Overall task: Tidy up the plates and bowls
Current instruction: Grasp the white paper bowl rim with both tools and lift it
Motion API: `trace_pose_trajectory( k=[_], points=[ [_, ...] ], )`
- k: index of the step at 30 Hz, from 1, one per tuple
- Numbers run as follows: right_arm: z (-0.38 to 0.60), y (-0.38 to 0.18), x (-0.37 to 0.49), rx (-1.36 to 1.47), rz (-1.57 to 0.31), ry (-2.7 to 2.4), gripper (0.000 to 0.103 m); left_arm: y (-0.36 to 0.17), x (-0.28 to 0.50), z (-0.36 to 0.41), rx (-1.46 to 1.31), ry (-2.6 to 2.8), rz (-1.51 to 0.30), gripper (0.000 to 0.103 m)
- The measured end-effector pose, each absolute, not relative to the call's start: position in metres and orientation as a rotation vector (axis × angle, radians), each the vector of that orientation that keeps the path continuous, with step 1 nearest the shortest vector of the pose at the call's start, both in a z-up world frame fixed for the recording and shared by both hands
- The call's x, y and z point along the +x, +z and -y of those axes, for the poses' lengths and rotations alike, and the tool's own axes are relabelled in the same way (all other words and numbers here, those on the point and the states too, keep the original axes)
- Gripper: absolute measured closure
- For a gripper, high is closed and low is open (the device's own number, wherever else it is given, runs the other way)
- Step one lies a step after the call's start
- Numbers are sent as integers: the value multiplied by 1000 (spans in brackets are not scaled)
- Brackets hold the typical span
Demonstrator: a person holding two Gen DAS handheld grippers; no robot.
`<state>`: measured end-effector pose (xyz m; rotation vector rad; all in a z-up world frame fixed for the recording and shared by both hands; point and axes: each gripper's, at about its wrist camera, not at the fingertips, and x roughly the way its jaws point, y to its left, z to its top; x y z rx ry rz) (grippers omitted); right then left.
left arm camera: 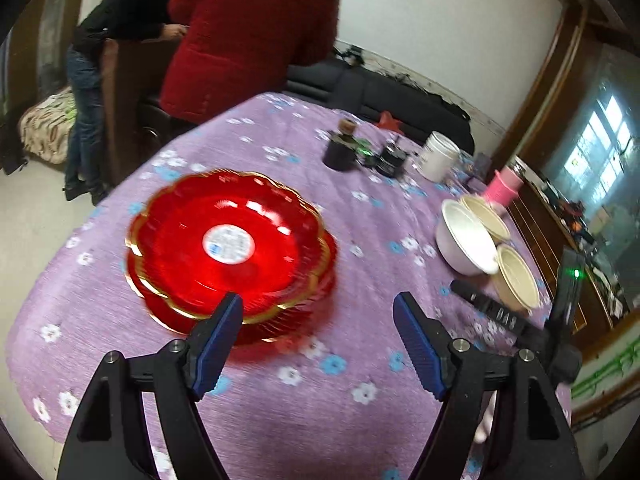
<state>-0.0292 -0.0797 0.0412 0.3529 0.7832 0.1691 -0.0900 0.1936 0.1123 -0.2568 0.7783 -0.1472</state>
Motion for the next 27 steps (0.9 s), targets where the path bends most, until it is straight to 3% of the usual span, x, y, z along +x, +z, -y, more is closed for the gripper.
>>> trace_pose_trajectory(
  k=[19, 21, 25, 27],
  points=[
    [195, 8, 31, 876, -755, -35, 54, 94, -78, -169, -195, -163, -848, 26],
    [197, 7, 35, 876, -767, -36, 60, 94, -79, -167, -188, -165, -851, 26],
    [198, 6, 29, 857, -793, 25, 89, 93, -78, -166, -183, -164, -858, 26],
    [195, 6, 24, 848, -818, 80, 93, 94, -77, -165, -189, -173, -864, 26]
  ],
)
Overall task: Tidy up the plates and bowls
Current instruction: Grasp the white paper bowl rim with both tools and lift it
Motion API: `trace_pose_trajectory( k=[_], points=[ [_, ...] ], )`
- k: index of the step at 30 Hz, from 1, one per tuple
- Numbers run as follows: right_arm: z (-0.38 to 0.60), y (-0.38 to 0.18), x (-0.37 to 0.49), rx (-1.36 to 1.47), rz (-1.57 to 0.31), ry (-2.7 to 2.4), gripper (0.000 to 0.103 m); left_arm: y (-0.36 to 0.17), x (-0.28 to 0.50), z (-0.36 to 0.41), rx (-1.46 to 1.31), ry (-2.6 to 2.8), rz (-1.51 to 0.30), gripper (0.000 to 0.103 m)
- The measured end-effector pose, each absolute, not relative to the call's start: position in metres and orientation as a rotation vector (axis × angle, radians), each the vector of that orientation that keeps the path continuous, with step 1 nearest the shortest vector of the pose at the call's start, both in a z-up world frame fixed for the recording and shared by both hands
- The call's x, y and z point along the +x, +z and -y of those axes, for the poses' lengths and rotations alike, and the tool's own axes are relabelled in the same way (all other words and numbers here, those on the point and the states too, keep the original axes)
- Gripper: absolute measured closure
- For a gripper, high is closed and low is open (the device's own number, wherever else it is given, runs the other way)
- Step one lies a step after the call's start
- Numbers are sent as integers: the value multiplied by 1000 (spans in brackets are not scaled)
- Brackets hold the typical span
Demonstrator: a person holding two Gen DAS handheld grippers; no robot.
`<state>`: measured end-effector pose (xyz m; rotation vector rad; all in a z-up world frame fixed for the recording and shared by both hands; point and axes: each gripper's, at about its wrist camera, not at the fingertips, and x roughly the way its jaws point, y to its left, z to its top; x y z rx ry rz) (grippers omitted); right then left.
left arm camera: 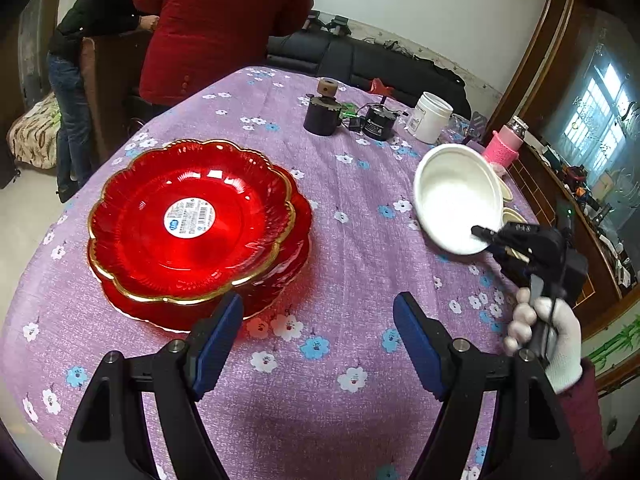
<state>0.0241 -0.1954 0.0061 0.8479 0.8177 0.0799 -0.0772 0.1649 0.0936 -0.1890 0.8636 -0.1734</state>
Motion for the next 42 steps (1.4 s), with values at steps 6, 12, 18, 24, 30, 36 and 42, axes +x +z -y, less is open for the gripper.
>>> trace_pose_trajectory(
  k=[6, 12, 18, 24, 30, 36, 42],
  points=[
    [186, 6, -8, 858, -944, 276, 93, 97, -75, -153, -165, -189, -860, 26],
    [194, 22, -20, 755, -869, 187, 72, 97, -74, -128, -142, -229, -875, 26],
    [197, 21, 2, 859, -765, 166, 36, 100, -76, -111, -91, -219, -873, 26],
    [183, 20, 35, 793, -751, 130, 40, 105, -57, -97, -63, -232, -898, 26],
    [189, 10, 38, 733, -774, 92, 87, 119, 0, -74, -96, -262, -903, 26],
    [198, 1, 43, 735, -802, 94, 93, 99, 80, -45, -166, -237, -959, 27],
    [197, 3, 45, 702, -800, 109, 93, 65, 133, -11, -90, -192, -1025, 27]
  ],
)
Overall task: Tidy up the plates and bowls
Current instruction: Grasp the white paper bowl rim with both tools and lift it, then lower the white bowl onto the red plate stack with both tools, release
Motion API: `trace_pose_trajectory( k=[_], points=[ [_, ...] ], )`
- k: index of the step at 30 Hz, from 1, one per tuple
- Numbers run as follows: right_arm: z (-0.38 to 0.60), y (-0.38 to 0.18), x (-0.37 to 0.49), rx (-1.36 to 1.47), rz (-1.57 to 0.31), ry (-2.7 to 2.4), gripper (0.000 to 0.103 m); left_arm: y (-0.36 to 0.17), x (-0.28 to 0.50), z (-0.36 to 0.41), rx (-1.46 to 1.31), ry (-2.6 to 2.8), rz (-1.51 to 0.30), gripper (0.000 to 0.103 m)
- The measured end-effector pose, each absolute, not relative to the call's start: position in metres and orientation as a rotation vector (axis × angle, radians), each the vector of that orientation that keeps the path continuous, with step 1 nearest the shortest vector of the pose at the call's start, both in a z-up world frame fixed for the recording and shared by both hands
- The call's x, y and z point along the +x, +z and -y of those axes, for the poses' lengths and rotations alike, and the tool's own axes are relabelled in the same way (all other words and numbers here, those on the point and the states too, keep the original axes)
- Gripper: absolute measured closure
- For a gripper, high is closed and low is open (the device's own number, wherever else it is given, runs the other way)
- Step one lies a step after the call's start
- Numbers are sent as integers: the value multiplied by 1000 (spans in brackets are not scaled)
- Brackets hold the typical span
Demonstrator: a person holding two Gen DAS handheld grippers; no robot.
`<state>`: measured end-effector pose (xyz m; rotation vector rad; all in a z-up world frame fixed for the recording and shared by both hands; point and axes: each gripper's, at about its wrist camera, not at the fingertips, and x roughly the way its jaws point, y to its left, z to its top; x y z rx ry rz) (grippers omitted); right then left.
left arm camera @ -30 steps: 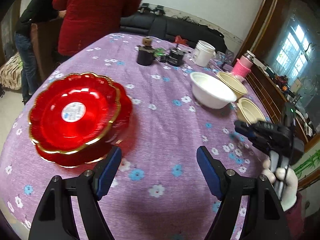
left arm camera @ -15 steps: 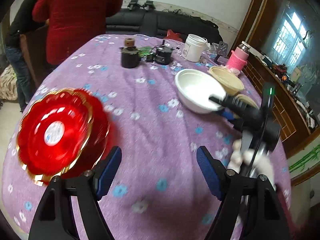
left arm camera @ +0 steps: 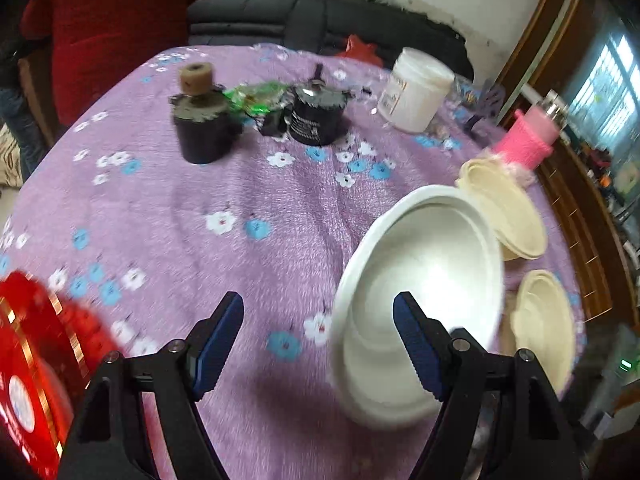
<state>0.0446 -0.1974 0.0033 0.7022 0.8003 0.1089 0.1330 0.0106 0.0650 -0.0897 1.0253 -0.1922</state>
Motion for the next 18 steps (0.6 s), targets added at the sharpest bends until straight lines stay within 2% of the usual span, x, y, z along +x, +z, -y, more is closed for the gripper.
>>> trace_pose_trajectory(
  k=[1, 3, 4, 12, 18],
  points=[
    [198, 4, 45, 699, -800, 112, 92, 61, 135, -7, -79, -195, -1036, 30],
    [196, 5, 47, 701, -798, 117, 92, 55, 136, 0, -60, -220, -1067, 69],
    [196, 6, 46, 711, -796, 128, 92, 53, 135, 1, -52, -228, -1087, 92],
    [176, 31, 33, 676, -720, 216, 92, 90, 73, -28, -55, -173, -965, 92],
    [130, 60, 2, 594, -650, 380, 91, 111, 7, -76, -49, -110, -879, 85]
  ],
)
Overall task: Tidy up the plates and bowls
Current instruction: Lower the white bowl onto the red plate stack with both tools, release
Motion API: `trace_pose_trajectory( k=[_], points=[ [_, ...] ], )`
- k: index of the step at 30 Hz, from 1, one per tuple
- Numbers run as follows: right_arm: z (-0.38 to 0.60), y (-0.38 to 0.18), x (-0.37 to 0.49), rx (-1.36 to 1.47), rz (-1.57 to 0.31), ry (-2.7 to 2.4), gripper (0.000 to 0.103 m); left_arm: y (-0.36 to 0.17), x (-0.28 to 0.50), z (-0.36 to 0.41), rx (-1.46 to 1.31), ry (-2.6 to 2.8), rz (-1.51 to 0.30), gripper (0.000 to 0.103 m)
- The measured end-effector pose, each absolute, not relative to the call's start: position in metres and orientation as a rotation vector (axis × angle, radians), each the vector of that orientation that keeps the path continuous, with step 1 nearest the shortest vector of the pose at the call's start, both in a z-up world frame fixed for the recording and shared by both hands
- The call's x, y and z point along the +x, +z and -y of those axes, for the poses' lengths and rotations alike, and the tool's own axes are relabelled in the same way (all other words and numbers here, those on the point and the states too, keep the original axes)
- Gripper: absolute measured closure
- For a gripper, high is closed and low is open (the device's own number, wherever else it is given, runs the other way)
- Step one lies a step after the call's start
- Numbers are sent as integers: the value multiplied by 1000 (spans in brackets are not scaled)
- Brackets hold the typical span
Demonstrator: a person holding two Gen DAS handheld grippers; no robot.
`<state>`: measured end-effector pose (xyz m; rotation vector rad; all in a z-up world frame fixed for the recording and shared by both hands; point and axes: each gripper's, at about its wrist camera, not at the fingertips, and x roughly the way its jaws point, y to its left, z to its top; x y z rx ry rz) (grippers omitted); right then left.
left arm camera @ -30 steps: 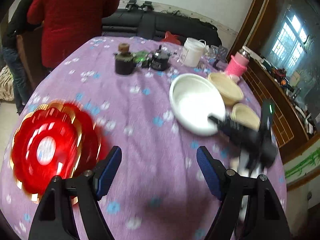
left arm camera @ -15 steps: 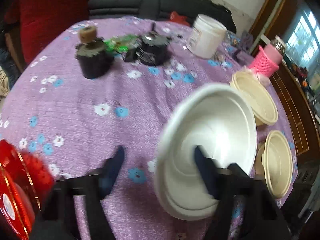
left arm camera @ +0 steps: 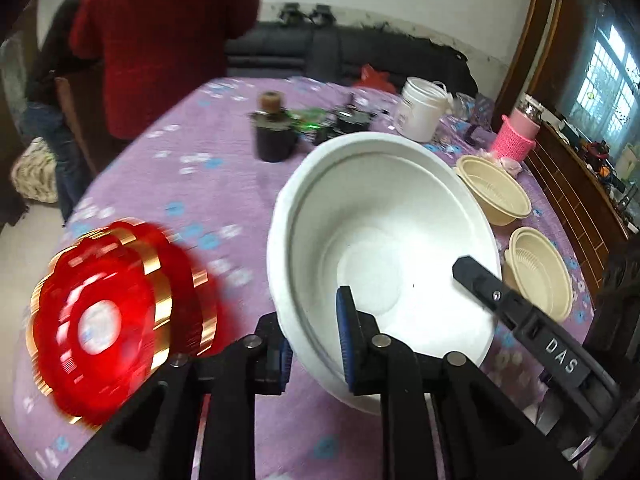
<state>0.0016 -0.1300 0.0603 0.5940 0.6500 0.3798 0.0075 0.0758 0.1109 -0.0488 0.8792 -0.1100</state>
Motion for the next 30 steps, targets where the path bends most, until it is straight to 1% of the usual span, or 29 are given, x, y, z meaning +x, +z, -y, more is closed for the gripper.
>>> trace_pose_trajectory(
  k=[6, 8, 17, 28, 30],
  points=[
    [66, 78, -28, 466, -648, 479, 89, 121, -29, -136, -144, -62, -832, 82],
    [49, 83, -33, 451, -655, 499, 89, 124, -38, -152, -169, -49, -819, 76],
    [-21, 105, -26, 370, -693, 567, 89, 128, -53, -214, -241, 22, -770, 75],
    [-89, 80, 1, 290, -811, 570, 89, 97, -38, -271, -296, 94, -836, 74],
    [-96, 76, 3, 276, -821, 569, 89, 93, -35, -279, -308, 90, -849, 70]
  ],
)
